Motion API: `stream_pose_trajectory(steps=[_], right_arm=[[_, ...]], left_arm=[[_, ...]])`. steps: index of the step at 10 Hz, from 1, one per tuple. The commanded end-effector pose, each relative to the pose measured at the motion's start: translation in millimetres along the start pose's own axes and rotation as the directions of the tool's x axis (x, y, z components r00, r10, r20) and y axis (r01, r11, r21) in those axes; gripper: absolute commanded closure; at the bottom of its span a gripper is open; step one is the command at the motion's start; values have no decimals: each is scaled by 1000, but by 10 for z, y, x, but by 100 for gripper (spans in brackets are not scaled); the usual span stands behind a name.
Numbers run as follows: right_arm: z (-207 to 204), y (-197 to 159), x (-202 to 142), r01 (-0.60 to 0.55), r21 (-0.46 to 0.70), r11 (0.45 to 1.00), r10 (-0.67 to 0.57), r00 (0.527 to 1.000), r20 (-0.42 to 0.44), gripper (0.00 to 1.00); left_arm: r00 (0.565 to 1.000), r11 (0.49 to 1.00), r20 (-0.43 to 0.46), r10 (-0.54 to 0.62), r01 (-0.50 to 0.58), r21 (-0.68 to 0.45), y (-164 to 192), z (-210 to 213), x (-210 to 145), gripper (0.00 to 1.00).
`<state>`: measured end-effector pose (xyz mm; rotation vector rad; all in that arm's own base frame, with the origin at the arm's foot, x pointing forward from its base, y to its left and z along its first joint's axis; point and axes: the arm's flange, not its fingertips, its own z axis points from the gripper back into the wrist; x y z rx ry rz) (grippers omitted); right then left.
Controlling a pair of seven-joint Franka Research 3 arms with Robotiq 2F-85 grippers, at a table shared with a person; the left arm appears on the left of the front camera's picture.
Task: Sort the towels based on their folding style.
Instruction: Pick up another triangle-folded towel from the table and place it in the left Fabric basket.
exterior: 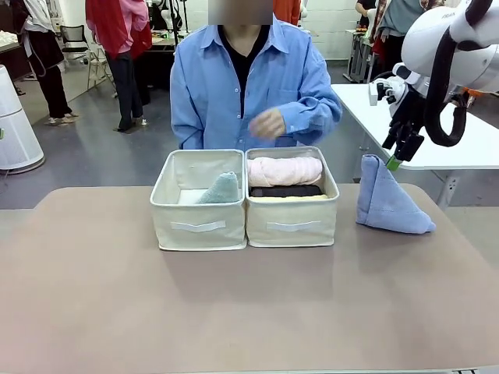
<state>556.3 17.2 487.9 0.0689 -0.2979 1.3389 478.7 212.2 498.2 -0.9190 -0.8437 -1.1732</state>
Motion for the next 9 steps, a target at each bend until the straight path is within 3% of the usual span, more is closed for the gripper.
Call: stream_pose_trajectory(steps=[1,5,9], right_arm=[[-102,-156,33,15,-2,1000,-16,1000,-12,0],[-273,-303,-12,67,20,998,-68,998,19,0],[-284,-179,-32,22,30,999,-21,1000,-15,0]], left_arm=[[1000,1000,-5,0,0,9,-12,4,8,0],[1000,1000,-5,0,0,9,-12,4,8,0],[1000,1000,-5,0,0,9,-12,4,8,0]])
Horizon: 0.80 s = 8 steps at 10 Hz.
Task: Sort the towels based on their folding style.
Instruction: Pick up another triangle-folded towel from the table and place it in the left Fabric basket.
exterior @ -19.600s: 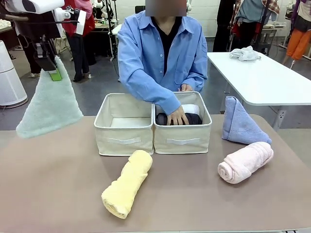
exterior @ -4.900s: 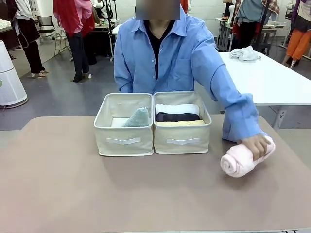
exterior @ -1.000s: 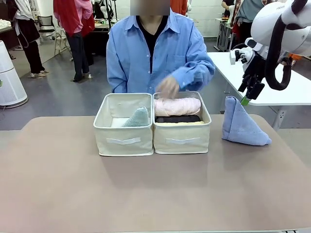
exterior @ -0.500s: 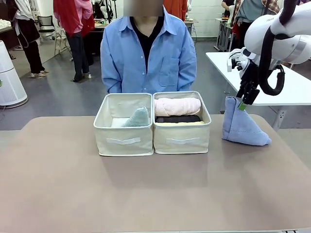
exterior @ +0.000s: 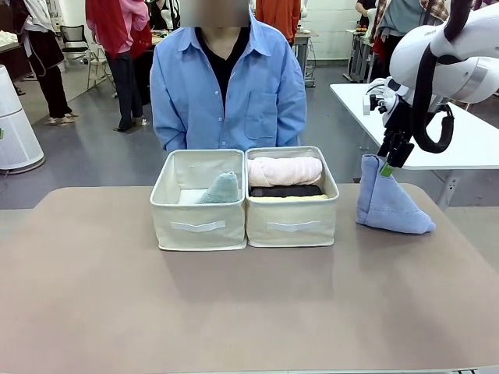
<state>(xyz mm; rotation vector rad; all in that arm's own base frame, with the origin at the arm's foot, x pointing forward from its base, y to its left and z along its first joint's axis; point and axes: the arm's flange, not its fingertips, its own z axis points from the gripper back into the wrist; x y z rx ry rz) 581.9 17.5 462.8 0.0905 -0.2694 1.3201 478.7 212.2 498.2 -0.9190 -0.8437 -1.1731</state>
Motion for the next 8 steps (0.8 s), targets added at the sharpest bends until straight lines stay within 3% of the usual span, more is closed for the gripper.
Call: stream_pose_trajectory(steps=[1,8], right_arm=[[-4,-4,-11,2,1,1000,-2,1000,-1,0],[-321,-295,-12,57,134,989,-54,998,-30,0]], left_arm=[[1000,1000,-5,0,0,9,-12,4,8,0],[1000,1000,-5,0,0,9,-12,4,8,0]])
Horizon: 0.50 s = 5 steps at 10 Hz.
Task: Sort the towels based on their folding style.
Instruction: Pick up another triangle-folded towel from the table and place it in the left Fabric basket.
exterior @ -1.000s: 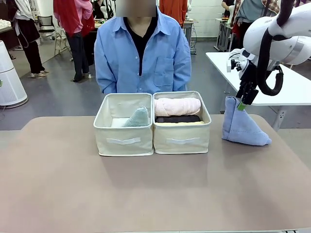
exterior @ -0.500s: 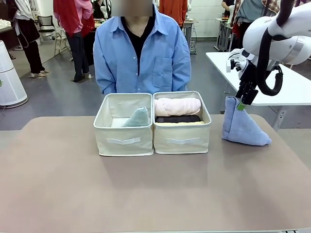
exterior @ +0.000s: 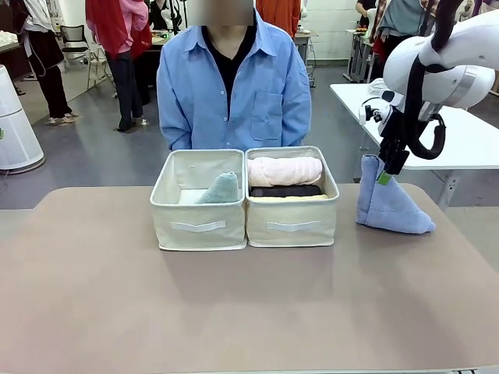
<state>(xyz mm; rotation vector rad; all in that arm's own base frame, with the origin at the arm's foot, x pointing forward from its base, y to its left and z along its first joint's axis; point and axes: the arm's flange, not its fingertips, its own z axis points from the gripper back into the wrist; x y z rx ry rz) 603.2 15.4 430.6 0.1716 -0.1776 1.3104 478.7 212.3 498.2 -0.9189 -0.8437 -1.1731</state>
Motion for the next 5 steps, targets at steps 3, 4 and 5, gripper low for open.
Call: stream_pose_trajectory(steps=[3,4,5], right_arm=[[-47,-167,42,14,46,999,-15,1000,15,59],[-38,-175,50,17,45,999,-18,1000,18,59],[-26,-178,58,19,43,999,-20,1000,20,100]], left_arm=[[1000,1000,-5,0,0,9,-12,4,8,0],[1000,1000,-5,0,0,9,-12,4,8,0],[1000,1000,-5,0,0,9,-12,4,8,0]])
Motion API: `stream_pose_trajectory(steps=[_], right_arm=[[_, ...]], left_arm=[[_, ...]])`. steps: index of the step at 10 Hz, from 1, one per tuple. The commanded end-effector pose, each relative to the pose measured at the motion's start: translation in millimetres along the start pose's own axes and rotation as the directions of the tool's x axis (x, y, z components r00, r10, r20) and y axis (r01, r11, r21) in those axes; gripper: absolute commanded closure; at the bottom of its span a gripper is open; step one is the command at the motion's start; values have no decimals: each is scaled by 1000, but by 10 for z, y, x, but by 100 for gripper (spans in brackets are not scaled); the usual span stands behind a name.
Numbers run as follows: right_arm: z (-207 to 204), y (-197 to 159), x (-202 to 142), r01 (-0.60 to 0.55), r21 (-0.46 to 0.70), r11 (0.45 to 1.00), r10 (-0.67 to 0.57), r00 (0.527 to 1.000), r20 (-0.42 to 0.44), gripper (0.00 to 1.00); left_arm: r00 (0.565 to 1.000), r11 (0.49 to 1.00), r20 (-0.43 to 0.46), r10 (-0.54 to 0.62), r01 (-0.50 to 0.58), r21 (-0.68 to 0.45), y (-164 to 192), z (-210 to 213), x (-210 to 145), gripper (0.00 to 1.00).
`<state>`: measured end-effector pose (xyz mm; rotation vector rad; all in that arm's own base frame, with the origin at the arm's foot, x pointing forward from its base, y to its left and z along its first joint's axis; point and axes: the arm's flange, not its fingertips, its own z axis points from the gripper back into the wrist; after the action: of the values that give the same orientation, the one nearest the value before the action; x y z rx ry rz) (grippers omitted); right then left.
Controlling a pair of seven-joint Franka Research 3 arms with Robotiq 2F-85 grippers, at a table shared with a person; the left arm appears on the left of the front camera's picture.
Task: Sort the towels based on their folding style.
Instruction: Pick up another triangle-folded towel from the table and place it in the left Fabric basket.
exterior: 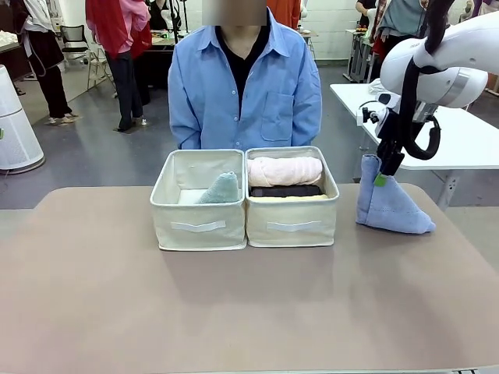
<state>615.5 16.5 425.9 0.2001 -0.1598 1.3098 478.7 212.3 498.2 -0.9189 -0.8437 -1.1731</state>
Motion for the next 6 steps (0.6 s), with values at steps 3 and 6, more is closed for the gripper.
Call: stream_pose_trajectory(steps=[3,6], right_arm=[[35,-71,33,13,8,1000,-13,1000,15,100],[62,-70,26,1,-6,1000,-1,1000,8,100]], left_arm=[[1000,1000,-5,0,0,9,-12,4,8,0],[1000,1000,-5,0,0,9,-12,4,8,0]])
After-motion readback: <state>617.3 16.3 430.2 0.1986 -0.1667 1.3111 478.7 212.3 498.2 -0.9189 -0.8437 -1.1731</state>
